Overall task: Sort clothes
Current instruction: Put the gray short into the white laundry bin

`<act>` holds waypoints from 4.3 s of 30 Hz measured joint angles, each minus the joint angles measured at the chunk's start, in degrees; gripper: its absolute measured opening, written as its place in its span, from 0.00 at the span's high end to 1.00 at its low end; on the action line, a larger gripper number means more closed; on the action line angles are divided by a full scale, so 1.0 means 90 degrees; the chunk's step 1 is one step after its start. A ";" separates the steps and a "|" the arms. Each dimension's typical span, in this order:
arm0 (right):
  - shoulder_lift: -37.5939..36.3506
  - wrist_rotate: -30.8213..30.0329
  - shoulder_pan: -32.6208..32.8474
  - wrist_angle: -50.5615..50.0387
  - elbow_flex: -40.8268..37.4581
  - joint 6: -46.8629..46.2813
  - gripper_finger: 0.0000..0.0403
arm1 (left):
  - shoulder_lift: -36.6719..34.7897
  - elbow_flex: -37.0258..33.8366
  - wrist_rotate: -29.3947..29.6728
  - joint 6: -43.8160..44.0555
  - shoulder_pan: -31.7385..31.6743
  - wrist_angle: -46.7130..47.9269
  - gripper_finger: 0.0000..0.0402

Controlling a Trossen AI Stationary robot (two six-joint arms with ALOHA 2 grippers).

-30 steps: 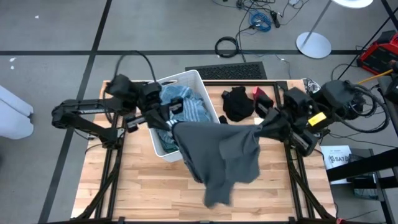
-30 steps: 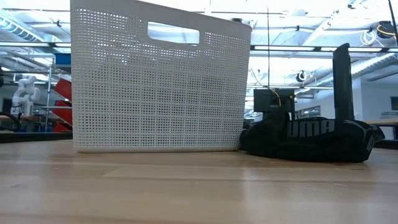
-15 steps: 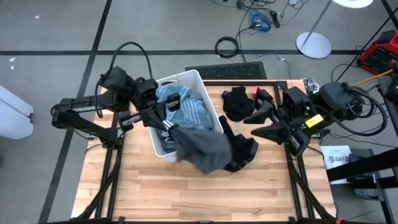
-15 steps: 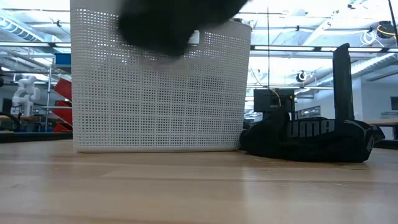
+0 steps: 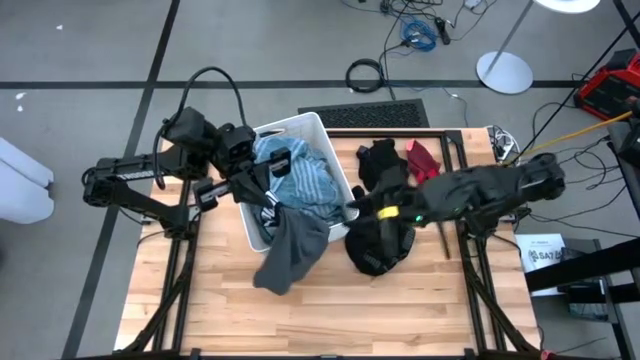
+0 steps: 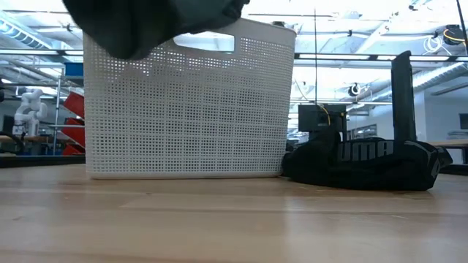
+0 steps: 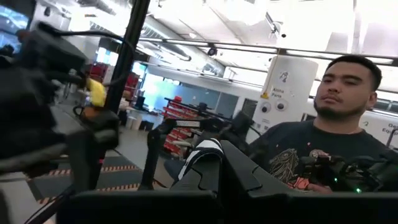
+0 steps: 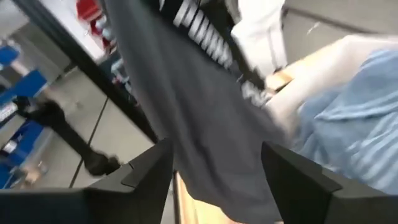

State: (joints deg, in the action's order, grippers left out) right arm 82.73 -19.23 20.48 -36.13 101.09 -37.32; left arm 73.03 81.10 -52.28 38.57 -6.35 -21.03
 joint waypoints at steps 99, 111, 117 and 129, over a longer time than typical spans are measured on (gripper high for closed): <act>-0.1072 0.0978 -0.0008 0.0421 0.0736 0.2489 1.00 | 0.0432 -0.0005 0.0668 -0.2258 -0.0153 0.3384 0.82; -0.1219 0.0970 -0.0011 0.0358 0.0736 0.2513 1.00 | 0.0580 -0.0007 0.3056 -0.3387 0.0010 0.4866 0.66; -0.1272 0.0972 -0.0011 0.0197 0.0734 0.2501 1.00 | 0.0693 -0.0010 0.3488 -0.3211 0.0106 0.5290 0.40; -0.1303 0.0973 -0.0011 -0.0021 0.0731 0.2392 1.00 | 0.1203 -0.0010 0.3727 -0.3008 0.0392 0.5348 0.08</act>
State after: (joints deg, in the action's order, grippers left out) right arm 71.00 -10.48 20.38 -36.32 107.68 -15.79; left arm 83.86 81.01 -18.74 11.50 -2.82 27.10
